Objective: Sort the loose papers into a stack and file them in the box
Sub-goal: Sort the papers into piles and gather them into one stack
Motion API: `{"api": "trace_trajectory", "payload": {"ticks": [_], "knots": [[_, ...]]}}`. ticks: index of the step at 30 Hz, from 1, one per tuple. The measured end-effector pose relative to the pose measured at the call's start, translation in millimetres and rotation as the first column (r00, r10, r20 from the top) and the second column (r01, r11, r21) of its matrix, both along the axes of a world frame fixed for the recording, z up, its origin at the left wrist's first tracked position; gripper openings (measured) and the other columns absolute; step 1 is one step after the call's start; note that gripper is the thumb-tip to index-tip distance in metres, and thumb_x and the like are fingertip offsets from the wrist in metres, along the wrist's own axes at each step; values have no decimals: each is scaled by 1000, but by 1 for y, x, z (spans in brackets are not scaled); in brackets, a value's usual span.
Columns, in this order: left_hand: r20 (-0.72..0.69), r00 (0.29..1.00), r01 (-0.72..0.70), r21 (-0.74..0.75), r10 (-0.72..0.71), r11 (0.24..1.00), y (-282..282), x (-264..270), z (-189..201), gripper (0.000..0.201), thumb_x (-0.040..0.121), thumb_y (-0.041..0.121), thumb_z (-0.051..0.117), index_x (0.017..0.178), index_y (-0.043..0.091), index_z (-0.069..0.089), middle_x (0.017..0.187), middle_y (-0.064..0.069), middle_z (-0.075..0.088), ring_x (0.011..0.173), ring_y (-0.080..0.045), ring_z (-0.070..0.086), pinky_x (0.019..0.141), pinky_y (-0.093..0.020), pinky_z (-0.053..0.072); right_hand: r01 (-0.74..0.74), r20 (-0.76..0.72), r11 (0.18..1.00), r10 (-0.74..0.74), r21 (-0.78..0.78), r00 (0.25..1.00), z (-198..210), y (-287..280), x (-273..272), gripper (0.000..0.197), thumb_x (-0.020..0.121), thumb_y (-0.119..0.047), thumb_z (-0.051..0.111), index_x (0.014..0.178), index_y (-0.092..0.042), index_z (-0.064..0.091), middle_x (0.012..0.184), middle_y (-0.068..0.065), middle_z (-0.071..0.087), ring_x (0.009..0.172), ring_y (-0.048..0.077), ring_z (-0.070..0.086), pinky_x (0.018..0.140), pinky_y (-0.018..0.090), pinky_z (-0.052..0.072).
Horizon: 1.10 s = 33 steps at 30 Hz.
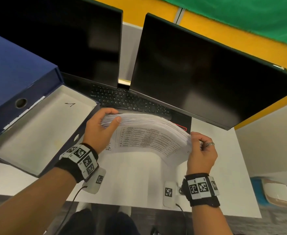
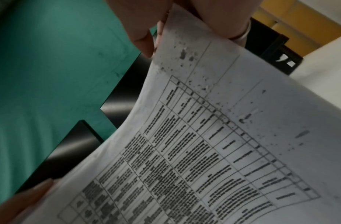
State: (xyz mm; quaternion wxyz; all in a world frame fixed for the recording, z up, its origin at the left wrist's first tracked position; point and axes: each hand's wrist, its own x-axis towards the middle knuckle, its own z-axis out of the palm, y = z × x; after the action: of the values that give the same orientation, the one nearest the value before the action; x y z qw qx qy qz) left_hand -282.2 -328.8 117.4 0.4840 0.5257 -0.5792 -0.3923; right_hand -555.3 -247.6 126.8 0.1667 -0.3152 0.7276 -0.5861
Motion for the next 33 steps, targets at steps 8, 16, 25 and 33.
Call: {"api": "trace_trajectory", "payload": {"ticks": [8,16,25,33], "knots": [[-13,1000,8,19,-8,1000,-2,0,1,7,92,23,64,99,21,65,96,3,66,87,-11,64,68,-21,50,37,-72,997,-33,62,997,2,0,0,8,87,-21,69,94,-18,66,101,-1,68,91,15,64,81,36,59],[7,1000,-30,26,30,999,-6,-3,7,6,94,17,61,90,17,66,86,5,65,80,-7,61,69,-16,45,-11,-54,995,16,97,998,6,0,2,10,89,-22,68,97,-26,63,98,-6,65,93,17,66,74,32,60],[41,998,-54,124,49,991,-14,-5,17,11,92,9,56,94,19,61,94,1,66,90,-17,66,63,-23,53,-182,-432,932,310,313,847,5,6,3,59,73,-57,68,124,-27,67,117,-16,55,111,13,52,95,34,50],[917,337,292,116,-216,949,-15,-12,42,74,82,76,43,145,40,27,139,12,47,126,-19,44,105,-54,35,56,-730,822,471,567,495,17,3,5,64,86,-62,54,143,-32,48,130,-2,61,113,26,58,97,53,42]]}}
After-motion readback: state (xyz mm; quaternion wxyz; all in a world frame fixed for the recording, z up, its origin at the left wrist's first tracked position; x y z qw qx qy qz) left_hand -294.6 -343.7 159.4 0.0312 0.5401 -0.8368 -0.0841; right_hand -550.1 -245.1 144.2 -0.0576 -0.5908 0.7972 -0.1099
